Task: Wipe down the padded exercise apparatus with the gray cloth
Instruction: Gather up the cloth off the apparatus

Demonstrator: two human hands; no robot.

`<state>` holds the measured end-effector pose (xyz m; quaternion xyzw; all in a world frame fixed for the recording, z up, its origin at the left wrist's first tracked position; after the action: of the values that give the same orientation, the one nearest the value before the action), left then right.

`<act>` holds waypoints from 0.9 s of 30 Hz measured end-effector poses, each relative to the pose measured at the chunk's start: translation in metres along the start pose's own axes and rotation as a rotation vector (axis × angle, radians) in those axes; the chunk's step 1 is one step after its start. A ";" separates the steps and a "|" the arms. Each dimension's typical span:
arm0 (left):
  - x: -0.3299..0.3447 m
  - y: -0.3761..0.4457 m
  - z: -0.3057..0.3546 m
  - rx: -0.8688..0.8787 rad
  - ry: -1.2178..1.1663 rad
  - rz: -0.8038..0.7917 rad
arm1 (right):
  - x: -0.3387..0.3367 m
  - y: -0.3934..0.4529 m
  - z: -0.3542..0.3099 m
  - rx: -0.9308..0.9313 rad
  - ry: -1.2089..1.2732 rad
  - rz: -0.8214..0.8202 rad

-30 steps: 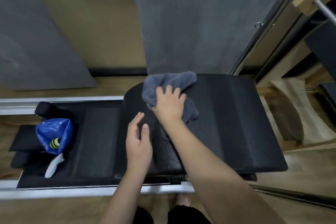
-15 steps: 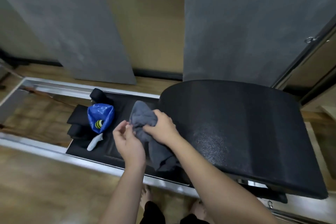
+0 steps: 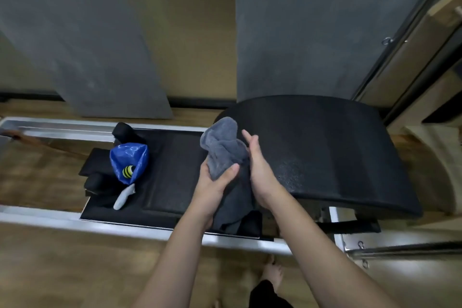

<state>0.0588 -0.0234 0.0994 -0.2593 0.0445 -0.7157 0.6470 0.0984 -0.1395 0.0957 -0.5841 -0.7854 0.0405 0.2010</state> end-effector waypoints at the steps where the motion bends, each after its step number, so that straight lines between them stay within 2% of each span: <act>1: -0.007 -0.005 -0.006 -0.009 -0.015 -0.014 | -0.005 -0.012 0.002 -0.014 0.068 0.018; 5: -0.027 -0.029 -0.041 -0.072 -0.203 -0.093 | -0.018 -0.059 0.029 0.034 -0.036 0.142; 10: -0.021 -0.060 -0.085 -0.174 -0.190 -0.232 | -0.012 -0.118 0.074 0.157 0.096 0.109; 15: -0.032 -0.062 -0.131 -0.184 0.252 -0.093 | -0.026 -0.150 0.128 0.228 0.207 0.183; 21: -0.030 -0.061 -0.227 -0.527 -0.142 -0.148 | -0.058 -0.152 0.205 0.422 0.277 0.269; 25: -0.035 -0.044 -0.305 -0.546 -0.144 0.007 | -0.083 -0.149 0.288 0.526 0.362 0.391; 27: -0.039 -0.024 -0.336 -0.501 -0.107 0.011 | -0.099 -0.140 0.328 0.550 0.376 0.433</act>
<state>-0.1056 -0.0741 -0.1925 -0.4487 0.1876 -0.6641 0.5679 -0.1234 -0.2193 -0.1893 -0.6576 -0.5535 0.1831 0.4771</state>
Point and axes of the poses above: each hand's wrist, its own y-axis towards the middle knuckle, its own x-axis out of the palm, z = x × y, the point moved 2 cm from there along y, towards the middle knuckle, and after that the axes turned 11 degrees about -z, right-handed, at the moved point
